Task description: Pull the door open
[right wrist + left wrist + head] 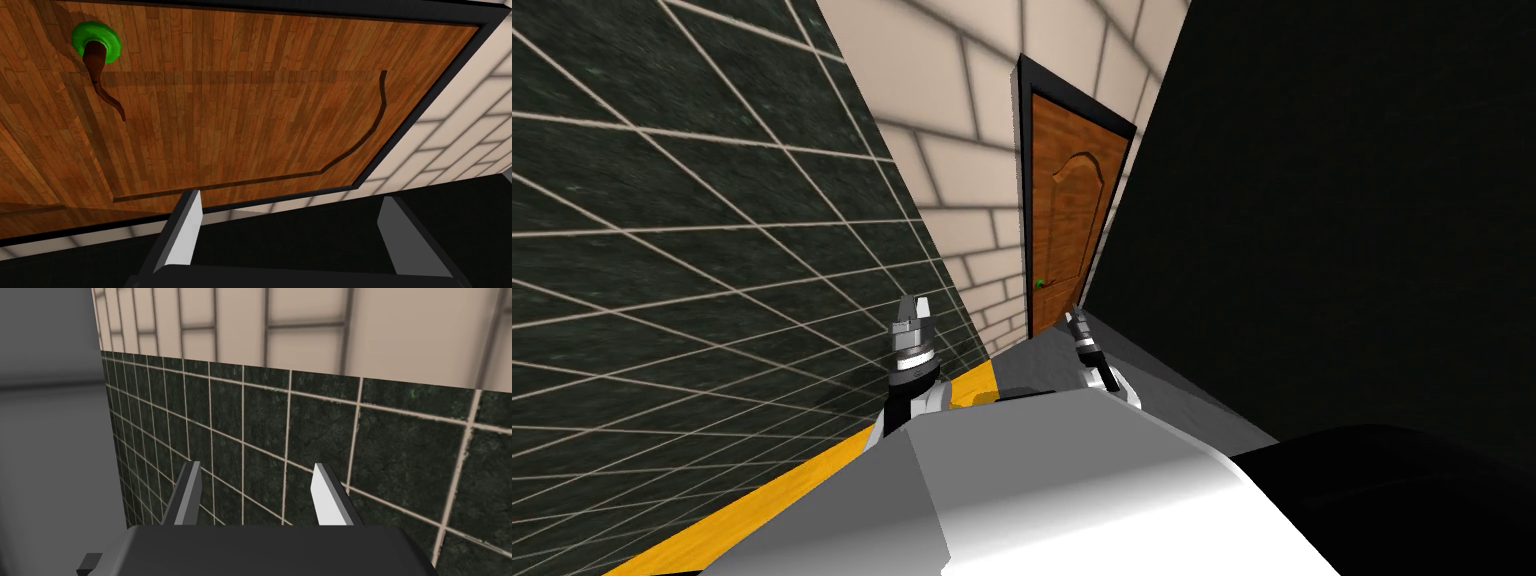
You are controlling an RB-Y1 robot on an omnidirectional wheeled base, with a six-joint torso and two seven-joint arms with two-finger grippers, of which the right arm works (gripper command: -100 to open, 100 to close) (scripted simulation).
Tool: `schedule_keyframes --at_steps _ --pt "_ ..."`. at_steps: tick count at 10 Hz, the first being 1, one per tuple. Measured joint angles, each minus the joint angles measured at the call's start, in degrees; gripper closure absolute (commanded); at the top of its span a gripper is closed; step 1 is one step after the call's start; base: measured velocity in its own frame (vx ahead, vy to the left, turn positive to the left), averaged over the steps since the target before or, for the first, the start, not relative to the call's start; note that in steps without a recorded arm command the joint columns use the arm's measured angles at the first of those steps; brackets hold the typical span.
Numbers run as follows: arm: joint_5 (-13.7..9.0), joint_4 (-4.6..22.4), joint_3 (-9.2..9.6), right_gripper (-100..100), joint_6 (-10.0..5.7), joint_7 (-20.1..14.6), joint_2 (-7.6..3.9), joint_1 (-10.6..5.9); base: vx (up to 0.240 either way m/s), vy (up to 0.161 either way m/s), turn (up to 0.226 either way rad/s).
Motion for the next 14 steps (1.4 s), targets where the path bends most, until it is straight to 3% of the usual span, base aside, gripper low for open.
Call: schedule_keyframes --at_steps 14 --pt "-5.7 20.2 2.90 -100 -4.50 -1.4 -7.12 -6.21 0.076 -0.073 0.138"
